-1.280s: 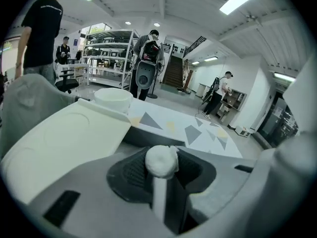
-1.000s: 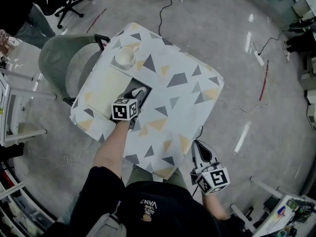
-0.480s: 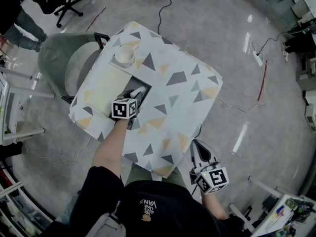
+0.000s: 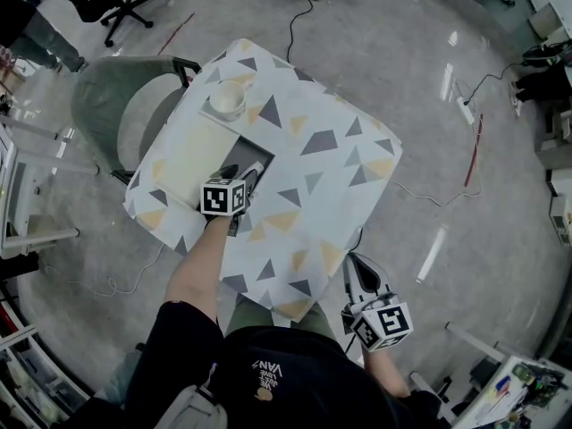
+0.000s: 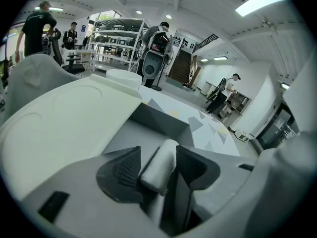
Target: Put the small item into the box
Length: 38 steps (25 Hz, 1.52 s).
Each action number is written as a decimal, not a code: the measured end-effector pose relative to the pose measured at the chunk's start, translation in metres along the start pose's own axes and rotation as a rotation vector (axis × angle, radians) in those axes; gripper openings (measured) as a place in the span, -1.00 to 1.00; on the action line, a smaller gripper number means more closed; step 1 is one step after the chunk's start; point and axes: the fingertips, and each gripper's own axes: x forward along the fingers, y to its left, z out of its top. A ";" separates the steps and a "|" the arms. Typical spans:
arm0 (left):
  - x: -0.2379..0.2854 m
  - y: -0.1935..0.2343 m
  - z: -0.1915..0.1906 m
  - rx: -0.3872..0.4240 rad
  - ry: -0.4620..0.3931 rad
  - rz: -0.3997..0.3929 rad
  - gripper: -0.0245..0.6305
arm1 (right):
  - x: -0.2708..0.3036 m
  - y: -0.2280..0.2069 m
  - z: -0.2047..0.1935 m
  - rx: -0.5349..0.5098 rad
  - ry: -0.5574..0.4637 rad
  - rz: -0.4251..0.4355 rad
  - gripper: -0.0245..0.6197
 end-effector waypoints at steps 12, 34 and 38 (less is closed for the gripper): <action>-0.027 -0.011 0.022 0.038 -0.121 -0.008 -0.28 | 0.003 0.005 0.008 -0.027 -0.003 0.046 -0.93; -0.178 -0.088 0.054 0.144 -0.470 0.024 -0.82 | -0.007 0.027 0.045 -0.150 -0.072 0.219 -0.93; -0.211 -0.112 0.047 0.197 -0.507 0.035 -0.88 | -0.011 0.034 0.054 -0.178 -0.096 0.264 -0.93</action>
